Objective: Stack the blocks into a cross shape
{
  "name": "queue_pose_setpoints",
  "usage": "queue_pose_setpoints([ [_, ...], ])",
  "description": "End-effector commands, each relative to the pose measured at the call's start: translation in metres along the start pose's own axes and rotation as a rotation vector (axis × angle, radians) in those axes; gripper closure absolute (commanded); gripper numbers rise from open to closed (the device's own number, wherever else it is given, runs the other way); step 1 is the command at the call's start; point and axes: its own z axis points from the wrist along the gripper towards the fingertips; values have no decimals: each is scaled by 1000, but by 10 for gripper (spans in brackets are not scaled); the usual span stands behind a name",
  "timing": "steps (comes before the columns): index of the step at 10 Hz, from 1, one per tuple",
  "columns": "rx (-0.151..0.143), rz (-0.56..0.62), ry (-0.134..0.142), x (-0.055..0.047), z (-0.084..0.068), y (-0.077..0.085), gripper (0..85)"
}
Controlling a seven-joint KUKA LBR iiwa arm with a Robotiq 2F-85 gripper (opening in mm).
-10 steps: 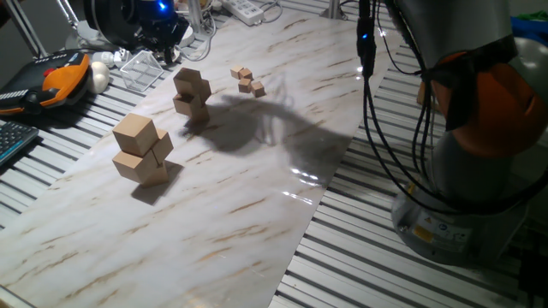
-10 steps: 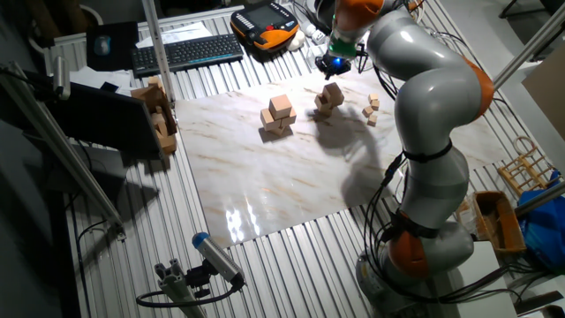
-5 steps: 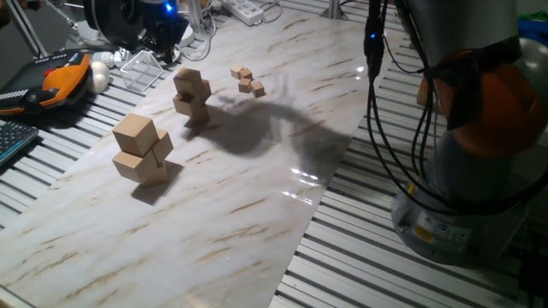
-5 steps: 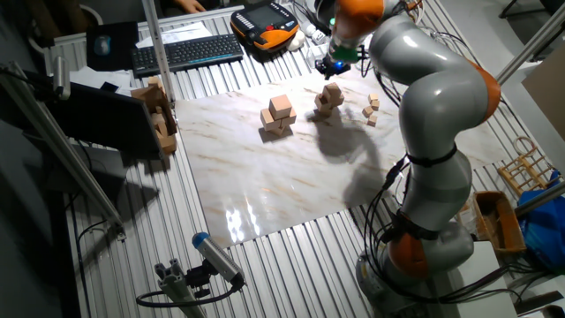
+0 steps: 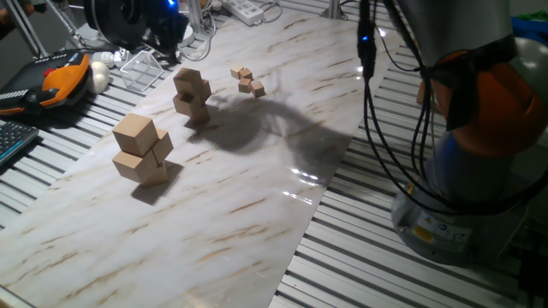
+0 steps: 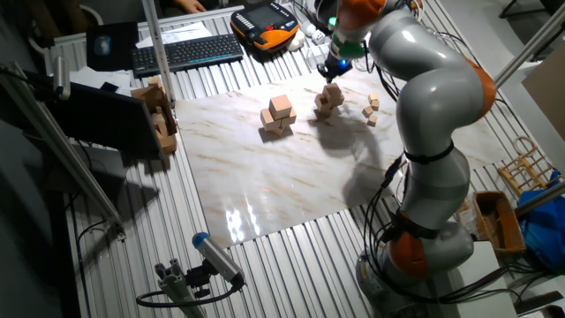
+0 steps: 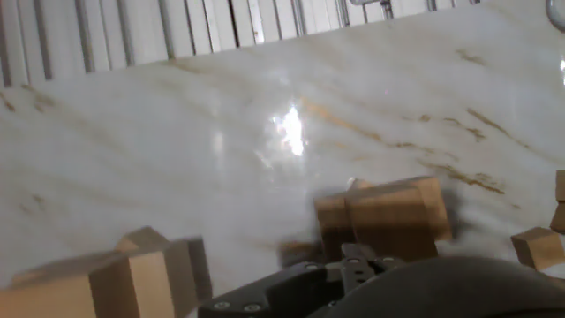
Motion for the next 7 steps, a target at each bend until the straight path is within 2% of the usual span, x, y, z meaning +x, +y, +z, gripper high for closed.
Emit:
queue_pose_setpoints([
  [1,-17,-207,1,28,0,-3,850],
  [3,-12,-204,-10,61,2,-14,850],
  [4,-13,-196,-4,75,4,-17,850],
  [6,2,-176,9,92,5,-21,850],
  [7,16,-152,29,97,5,-22,850],
])
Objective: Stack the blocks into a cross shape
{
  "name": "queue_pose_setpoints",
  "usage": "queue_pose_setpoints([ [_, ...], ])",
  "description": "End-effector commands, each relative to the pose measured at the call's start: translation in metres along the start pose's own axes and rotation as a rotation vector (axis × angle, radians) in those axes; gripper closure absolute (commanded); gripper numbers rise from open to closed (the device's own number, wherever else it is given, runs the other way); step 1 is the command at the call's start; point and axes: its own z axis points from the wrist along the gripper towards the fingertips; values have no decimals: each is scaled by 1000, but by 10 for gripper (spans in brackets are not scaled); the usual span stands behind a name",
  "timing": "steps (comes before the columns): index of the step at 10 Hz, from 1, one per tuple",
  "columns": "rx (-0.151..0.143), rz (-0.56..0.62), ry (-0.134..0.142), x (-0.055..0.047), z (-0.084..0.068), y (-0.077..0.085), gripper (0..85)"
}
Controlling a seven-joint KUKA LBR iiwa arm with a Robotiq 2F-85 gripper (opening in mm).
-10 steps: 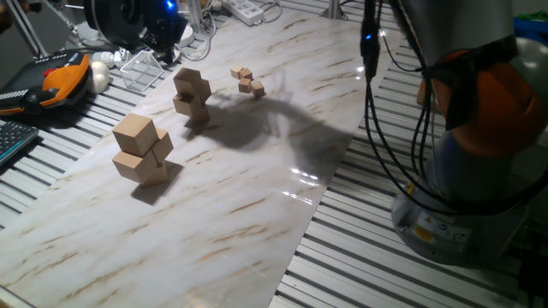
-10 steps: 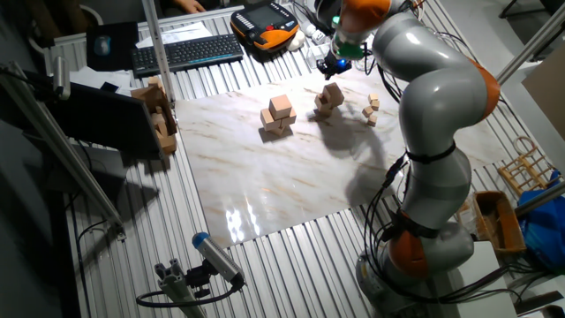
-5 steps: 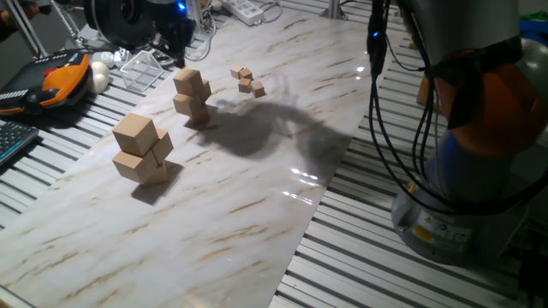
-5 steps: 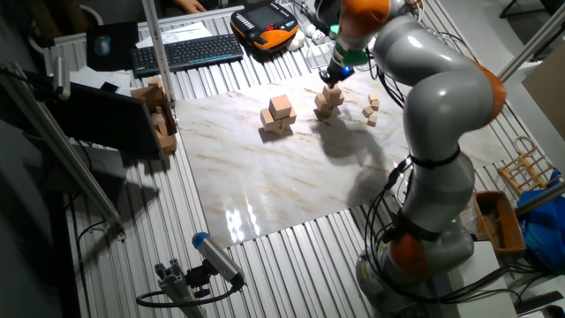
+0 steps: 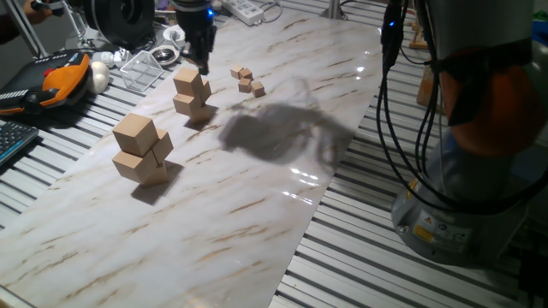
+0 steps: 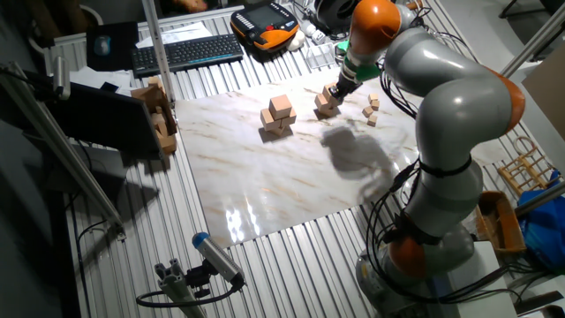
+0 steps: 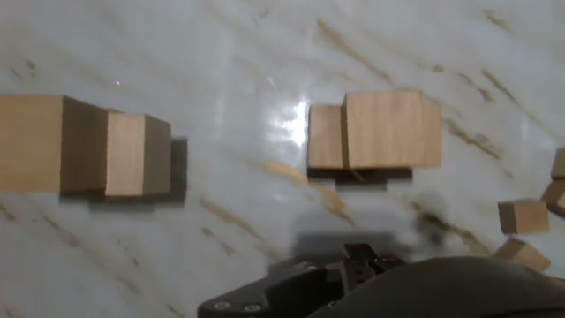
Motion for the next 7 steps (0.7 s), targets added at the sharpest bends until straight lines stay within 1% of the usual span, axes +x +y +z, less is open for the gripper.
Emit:
queue_pose_setpoints([
  [1,9,30,12,30,-2,1,850],
  [2,14,65,27,33,-5,2,850],
  [3,14,71,31,34,-5,2,850],
  [4,2,79,34,34,-4,3,850],
  [5,0,79,33,35,-3,4,850],
  [6,5,78,30,35,-3,5,850],
  [7,5,105,36,35,-3,5,850],
])
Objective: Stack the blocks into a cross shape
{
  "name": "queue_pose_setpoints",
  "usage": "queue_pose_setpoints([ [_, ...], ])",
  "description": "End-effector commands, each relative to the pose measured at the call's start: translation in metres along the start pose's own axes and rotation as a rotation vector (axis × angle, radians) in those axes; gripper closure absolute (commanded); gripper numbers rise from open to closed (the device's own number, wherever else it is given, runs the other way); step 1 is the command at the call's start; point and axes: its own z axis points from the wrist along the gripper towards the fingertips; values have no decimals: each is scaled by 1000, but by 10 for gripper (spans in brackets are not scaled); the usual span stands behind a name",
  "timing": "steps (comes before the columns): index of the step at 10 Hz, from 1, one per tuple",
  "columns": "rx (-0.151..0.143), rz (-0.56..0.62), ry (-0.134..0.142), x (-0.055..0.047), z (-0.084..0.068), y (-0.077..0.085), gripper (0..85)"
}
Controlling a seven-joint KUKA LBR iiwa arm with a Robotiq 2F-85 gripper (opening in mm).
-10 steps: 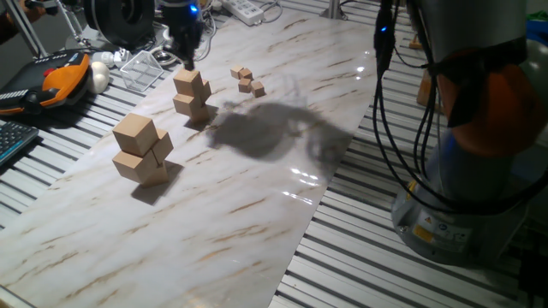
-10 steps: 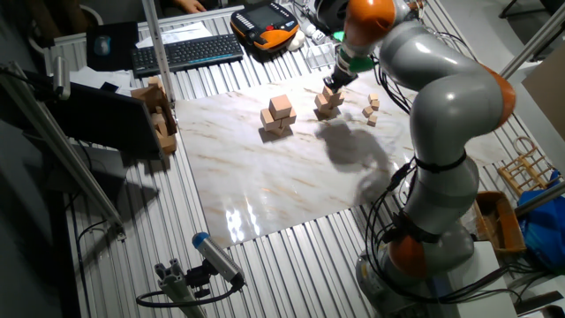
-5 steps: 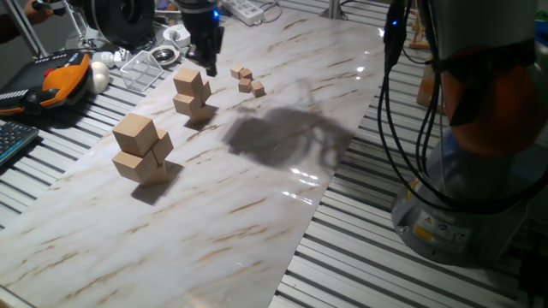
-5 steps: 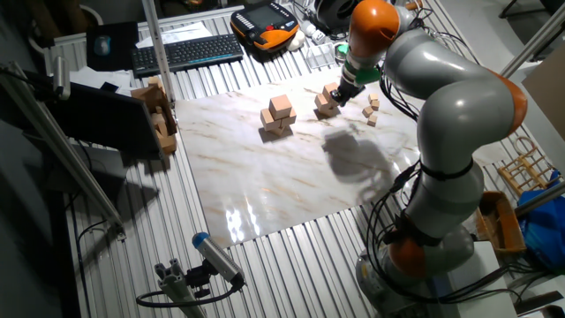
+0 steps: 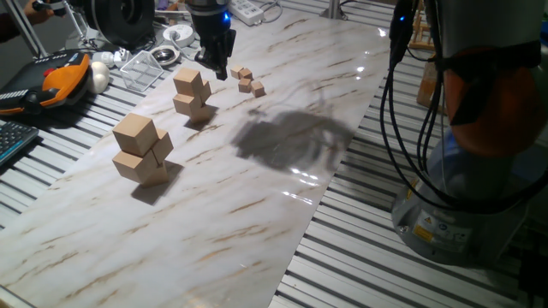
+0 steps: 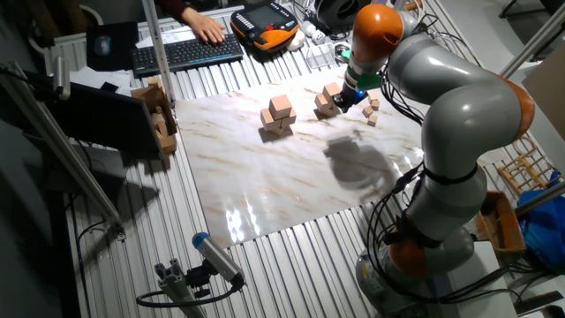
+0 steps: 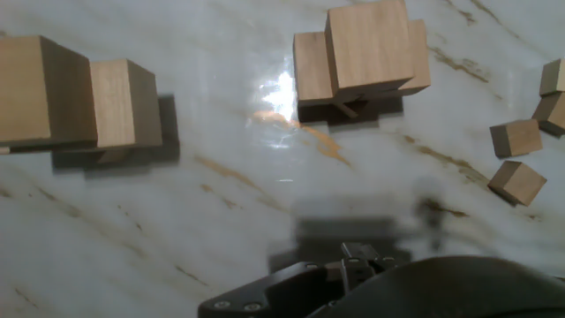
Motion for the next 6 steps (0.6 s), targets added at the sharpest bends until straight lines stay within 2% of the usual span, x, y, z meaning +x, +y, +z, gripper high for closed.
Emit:
queue_pose_setpoints([
  [1,0,15,5,0,0,0,850],
  [6,-20,33,22,0,0,1,850],
])
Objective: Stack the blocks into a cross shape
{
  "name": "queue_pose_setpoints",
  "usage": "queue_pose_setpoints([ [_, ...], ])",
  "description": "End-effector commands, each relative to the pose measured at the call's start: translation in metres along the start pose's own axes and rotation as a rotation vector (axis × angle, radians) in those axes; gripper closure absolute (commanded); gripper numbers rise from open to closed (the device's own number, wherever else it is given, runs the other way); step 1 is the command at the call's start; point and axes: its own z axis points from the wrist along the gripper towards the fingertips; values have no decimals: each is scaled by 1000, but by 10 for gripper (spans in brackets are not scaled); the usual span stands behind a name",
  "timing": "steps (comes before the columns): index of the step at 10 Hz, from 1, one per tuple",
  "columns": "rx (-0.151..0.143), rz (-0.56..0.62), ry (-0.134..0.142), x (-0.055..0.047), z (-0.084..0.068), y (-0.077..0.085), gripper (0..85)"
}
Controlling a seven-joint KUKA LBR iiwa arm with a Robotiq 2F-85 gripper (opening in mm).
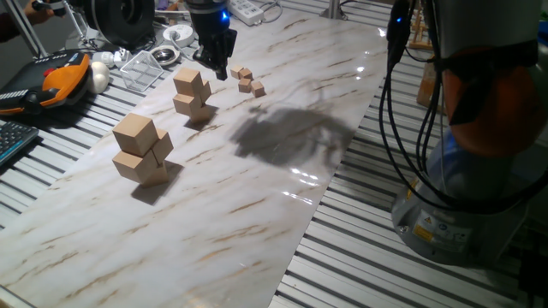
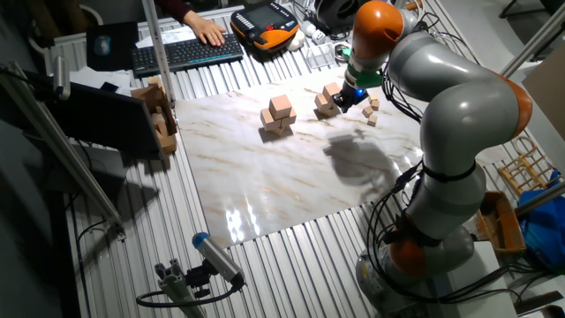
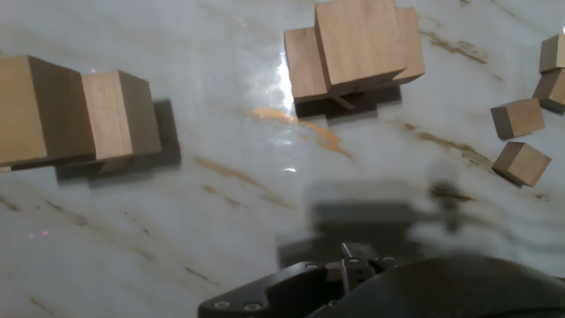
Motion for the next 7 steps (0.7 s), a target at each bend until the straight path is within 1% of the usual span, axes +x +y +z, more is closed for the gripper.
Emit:
queue_pose_setpoints([
  [1,2,1,-2,0,0,0,850],
  [3,8,1,-6,0,0,0,850],
  [4,18,0,-10,0,0,1,850],
  [6,23,0,-6,-1,0,1,850],
  [7,40,0,-10,-1,0,1,850],
])
